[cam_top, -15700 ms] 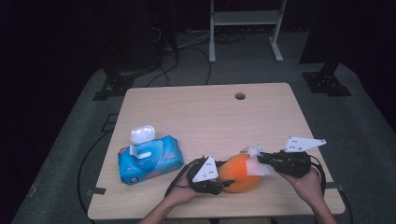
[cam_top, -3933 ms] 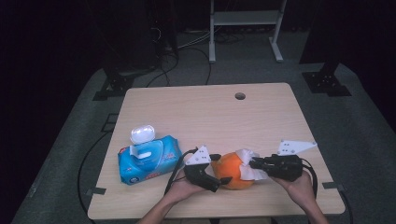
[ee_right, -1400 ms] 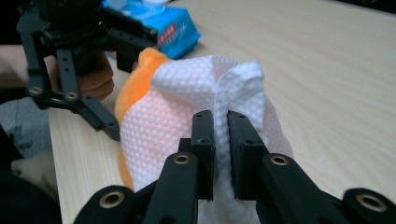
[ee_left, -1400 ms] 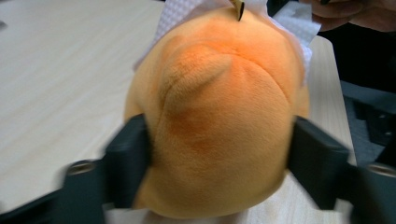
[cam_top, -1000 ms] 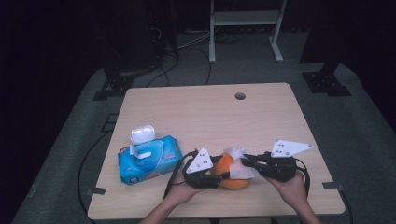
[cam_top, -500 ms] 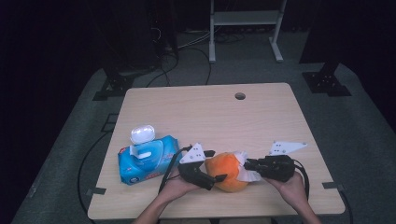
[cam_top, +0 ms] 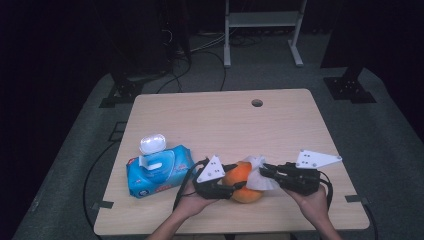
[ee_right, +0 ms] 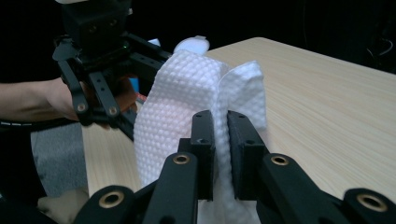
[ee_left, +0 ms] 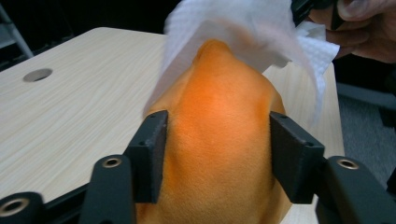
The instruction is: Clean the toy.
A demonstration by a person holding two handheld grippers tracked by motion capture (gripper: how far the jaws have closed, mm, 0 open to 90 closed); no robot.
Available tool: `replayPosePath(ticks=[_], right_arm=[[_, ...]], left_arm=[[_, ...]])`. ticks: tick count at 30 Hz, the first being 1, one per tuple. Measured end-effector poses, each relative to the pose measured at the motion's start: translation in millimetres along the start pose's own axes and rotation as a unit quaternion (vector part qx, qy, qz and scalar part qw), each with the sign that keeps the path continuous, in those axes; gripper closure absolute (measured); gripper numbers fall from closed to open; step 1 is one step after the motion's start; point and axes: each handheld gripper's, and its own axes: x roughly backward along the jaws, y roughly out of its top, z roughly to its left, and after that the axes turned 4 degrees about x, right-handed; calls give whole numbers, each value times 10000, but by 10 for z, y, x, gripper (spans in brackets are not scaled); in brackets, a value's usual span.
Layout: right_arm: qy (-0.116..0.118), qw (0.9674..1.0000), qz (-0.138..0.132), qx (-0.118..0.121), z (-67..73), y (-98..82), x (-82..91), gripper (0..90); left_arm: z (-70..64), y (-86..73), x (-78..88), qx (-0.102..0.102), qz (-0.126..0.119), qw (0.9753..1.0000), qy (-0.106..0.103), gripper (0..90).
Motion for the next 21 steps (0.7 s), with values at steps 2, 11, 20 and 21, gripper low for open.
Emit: replayPosePath(ticks=[2, 11, 20, 21], right_arm=[[-57, 9996, 223, 147, 30, -2, -68, 806], [-115, 9985, 520, -129, -100, -149, -95, 811], [22, 9982, 554, -222, -137, -197, -76, 810], [20, 9981, 570, -222, -136, -194, -73, 810]], left_arm=[[-14, 16, -17, -14, 14, 10000, -15, 368], [218, -104, -6, 414, 8, 9990, -166, 82], [284, -264, -181, 1051, -8, 9908, -852, 107], [259, -265, -171, 974, -50, 9919, -815, 152]])
